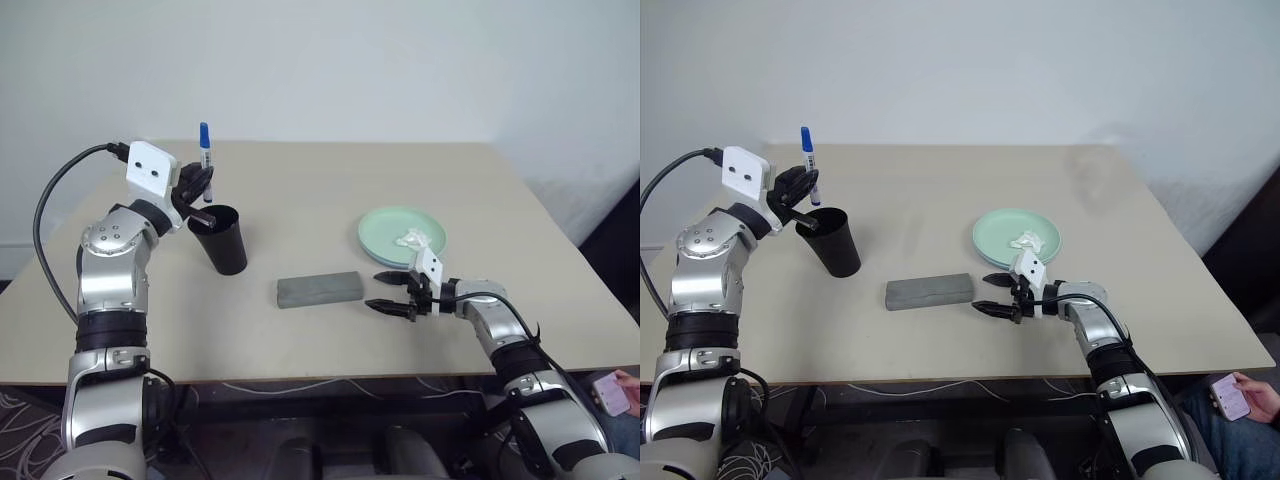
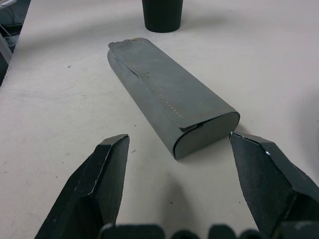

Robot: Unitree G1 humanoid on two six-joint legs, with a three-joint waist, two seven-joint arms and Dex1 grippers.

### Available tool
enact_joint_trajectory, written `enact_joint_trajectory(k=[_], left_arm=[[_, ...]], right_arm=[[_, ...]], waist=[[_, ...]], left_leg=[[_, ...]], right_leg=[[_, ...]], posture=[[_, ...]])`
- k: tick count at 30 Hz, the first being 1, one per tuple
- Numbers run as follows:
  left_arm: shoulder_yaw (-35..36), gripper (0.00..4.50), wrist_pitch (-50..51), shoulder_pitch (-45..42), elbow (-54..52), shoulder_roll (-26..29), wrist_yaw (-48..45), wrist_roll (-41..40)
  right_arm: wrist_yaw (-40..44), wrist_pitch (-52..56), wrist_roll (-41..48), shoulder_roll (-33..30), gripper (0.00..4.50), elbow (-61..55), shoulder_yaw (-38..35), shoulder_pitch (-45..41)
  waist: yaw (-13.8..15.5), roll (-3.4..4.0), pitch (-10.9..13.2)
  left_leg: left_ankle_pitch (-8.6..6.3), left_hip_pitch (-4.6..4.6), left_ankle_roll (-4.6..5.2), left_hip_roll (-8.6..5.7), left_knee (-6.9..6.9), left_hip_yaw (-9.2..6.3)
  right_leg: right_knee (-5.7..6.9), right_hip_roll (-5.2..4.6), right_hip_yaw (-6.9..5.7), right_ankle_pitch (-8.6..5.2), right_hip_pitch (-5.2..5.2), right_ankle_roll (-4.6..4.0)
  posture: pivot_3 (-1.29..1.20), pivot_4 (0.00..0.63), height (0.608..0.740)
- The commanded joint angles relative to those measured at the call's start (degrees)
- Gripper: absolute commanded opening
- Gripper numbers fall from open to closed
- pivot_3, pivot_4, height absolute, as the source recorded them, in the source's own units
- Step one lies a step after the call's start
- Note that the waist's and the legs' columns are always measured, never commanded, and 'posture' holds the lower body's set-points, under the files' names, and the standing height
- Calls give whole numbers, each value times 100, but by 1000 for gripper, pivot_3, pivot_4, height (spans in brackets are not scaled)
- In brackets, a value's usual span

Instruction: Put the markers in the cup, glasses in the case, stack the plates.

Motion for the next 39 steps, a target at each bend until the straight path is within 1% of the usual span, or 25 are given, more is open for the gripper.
enact_joint_trajectory(k=[1,2,3,4,11,12,18,20,24,26,28,30,34,37,39], left_arm=[[102,75,79,-105,-126,-16,70,-170],[103,75,150,-112,-123,-27,80,-189],[75,818,178,-112,-119,-21,68,-178],[50,1030,193,-109,-120,-10,59,-174],[-10,3305,253,-67,-209,-24,72,-177],[-17,3568,254,-61,-226,-26,74,-174],[-65,3568,320,-16,-439,-136,41,-238],[-15,3568,517,16,-658,-215,-92,-469],[18,3568,1372,344,-1628,-285,-729,-1317],[-7,3568,1650,504,-1938,-241,-890,-1515],[-90,3568,1886,1008,-2455,-174,-1173,-1727],[-235,3568,2000,1416,-2824,-164,-1270,-1746],[-560,3568,1876,2109,-3061,-206,-1415,-1565],[-705,3568,1653,2354,-2966,-299,-1376,-1417],[-734,3568,1351,2461,-2678,-447,-1253,-1266]], right_arm=[[22,-35,66,-24,3496,-150,-60,-148],[20,-38,64,-18,3496,-137,-59,-162],[20,-43,63,-13,3496,-129,-59,-170],[19,-44,62,-9,3496,-129,-59,-173],[16,-40,67,-3,3496,-167,-56,-123],[15,-34,69,-6,3496,-179,-56,-114],[27,-22,85,-24,3496,-197,-71,-106],[6,-33,88,-19,3496,-184,-88,-128],[-181,94,238,27,3496,-275,-273,-184],[-247,145,273,23,3496,-333,-326,-187],[-411,346,430,8,3496,-610,-490,-143],[-467,507,560,-71,3496,-847,-613,-62],[-501,826,707,-231,3496,-1180,-745,105],[-492,972,751,-364,3496,-1309,-777,197],[-445,1072,767,-516,3496,-1328,-818,284]], waist=[[-1,0,0],[-3,0,0],[-4,0,0],[-6,0,0],[-5,0,0],[-6,0,0],[-5,0,0],[-6,0,0],[-12,0,0],[-13,0,0],[-34,6,1],[-40,8,1],[-28,8,1],[7,7,2],[7,9,3]], left_leg=[[0,0,0,0,0,0],[0,0,0,0,0,0],[0,1,0,0,0,0],[0,1,0,0,0,0],[0,0,0,1,-1,0],[0,0,0,1,-1,0],[0,0,0,1,-1,-1],[0,-1,0,1,-1,0],[-1,-4,-1,1,-1,-1],[-1,-3,0,1,-2,0],[0,-1,0,2,-3,0],[-1,4,-1,3,-8,3],[-1,4,-1,5,-8,0],[-1,4,-2,5,-8,0],[-1,1,-2,3,-6,0]], right_leg=[[0,0,0,0,0,0],[0,0,-1,0,0,0],[0,0,-1,0,0,0],[0,1,-1,0,0,0],[0,2,-2,0,0,0],[0,2,-1,0,0,0],[-1,1,-2,0,0,0],[-2,2,-2,0,-1,0],[-4,1,-1,0,-1,0],[-4,1,-1,0,-2,0],[-3,2,0,0,-1,0],[-3,2,5,0,-2,-1],[-3,4,1,-2,-1,-2],[-8,3,0,-4,1,-6],[-12,0,-1,-10,1,-16]], posture=[[0,0,721],[0,0,721],[0,0,721],[0,0,721],[0,0,721],[0,0,721],[0,0,721],[0,0,721],[0,0,721],[0,0,721],[0,0,721],[0,0,721],[0,0,721],[0,0,721],[0,0,721]])
